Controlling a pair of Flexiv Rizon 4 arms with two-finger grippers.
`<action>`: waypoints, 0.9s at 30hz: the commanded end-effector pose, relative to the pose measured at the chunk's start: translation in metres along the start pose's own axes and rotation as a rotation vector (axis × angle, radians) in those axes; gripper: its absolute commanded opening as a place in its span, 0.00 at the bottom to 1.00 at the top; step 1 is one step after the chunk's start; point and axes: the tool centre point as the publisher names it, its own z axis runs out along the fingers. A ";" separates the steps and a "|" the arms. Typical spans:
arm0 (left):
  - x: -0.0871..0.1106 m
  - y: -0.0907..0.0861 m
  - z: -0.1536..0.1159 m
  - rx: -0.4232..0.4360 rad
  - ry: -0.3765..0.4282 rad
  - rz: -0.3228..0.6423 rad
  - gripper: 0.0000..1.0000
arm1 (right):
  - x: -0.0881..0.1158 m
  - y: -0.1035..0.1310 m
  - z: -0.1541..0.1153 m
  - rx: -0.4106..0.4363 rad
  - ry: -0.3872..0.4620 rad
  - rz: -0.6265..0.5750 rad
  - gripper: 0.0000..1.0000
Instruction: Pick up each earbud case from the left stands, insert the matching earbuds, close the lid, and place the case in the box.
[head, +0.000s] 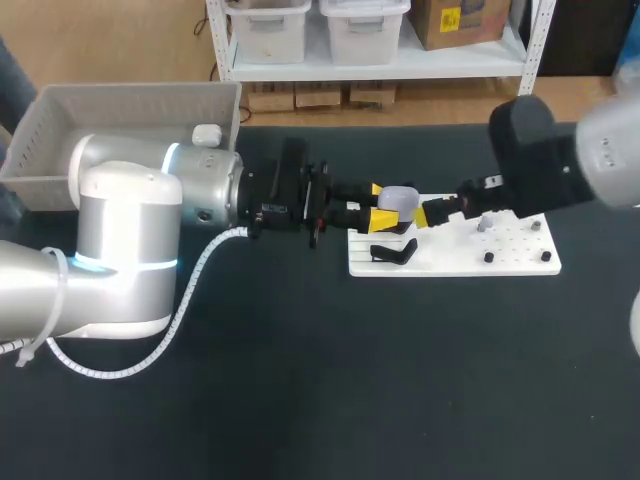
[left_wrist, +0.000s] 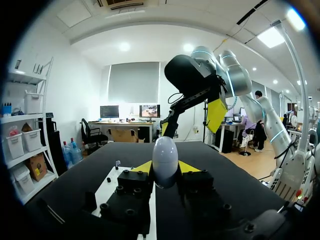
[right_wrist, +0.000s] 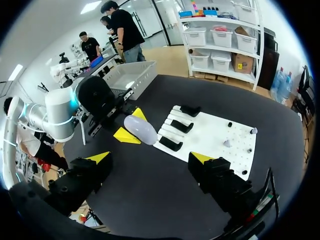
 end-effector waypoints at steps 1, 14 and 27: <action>0.001 -0.001 0.000 -0.003 -0.003 0.003 0.00 | -0.009 -0.008 0.021 -0.089 0.018 0.004 1.00; 0.001 -0.001 0.000 -0.003 -0.003 0.003 0.00 | -0.014 -0.013 0.031 -0.086 0.024 0.022 1.00; 0.001 -0.001 0.000 -0.003 -0.003 0.003 0.00 | -0.016 -0.018 0.036 -0.082 0.028 0.033 1.00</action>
